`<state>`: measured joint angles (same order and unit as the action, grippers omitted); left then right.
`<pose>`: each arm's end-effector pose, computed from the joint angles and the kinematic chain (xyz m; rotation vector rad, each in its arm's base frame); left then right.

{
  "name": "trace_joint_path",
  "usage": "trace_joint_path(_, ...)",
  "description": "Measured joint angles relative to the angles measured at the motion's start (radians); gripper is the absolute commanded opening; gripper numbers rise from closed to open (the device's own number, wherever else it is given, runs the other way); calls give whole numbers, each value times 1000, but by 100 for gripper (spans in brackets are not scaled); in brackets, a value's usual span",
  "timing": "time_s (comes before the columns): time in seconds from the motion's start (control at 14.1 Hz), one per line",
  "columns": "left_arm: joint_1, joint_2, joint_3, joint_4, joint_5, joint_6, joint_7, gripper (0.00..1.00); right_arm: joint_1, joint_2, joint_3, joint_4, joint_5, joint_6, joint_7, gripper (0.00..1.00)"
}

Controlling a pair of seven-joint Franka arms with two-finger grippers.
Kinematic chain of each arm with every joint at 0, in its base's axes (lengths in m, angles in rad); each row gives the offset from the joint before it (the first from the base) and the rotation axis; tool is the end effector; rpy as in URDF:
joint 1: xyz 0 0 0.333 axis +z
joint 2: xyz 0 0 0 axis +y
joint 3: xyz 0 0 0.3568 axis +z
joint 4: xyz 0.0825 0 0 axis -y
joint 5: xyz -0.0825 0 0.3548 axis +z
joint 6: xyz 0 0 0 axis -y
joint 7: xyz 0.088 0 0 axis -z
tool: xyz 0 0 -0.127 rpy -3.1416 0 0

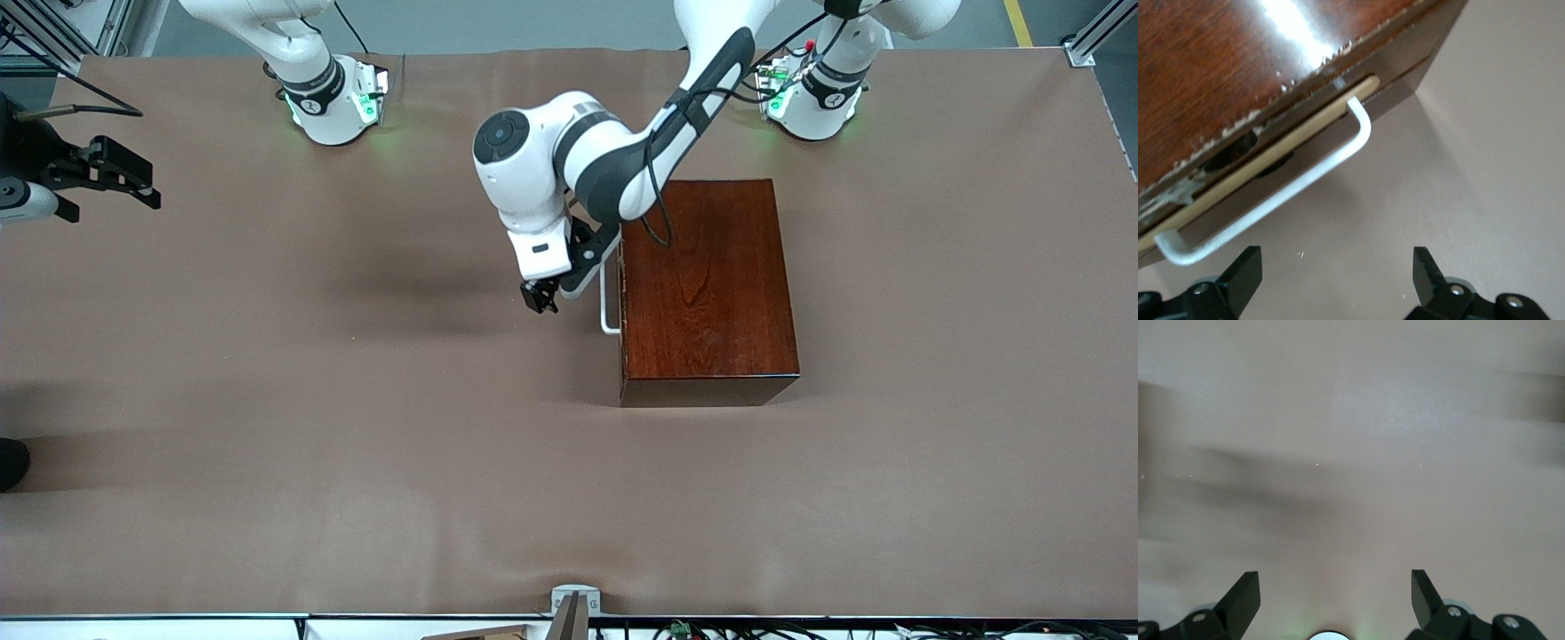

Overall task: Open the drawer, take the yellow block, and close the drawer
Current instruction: 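Reach the left gripper down to the white drawer handle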

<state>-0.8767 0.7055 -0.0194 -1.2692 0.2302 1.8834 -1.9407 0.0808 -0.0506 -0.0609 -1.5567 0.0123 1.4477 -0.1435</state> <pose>0.4754 -0.5542 0.3551 -2.6629 -1.3992 -0.2820 0.4934 0.0105 0.6668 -3.1108 -0.2568 0.0897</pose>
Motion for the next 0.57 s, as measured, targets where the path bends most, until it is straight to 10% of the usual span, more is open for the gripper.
trace_joint_path(0.57, 39, 3, 4, 1, 0, -11, 12, 100, 0, 1, 0, 0, 0, 0, 0, 100)
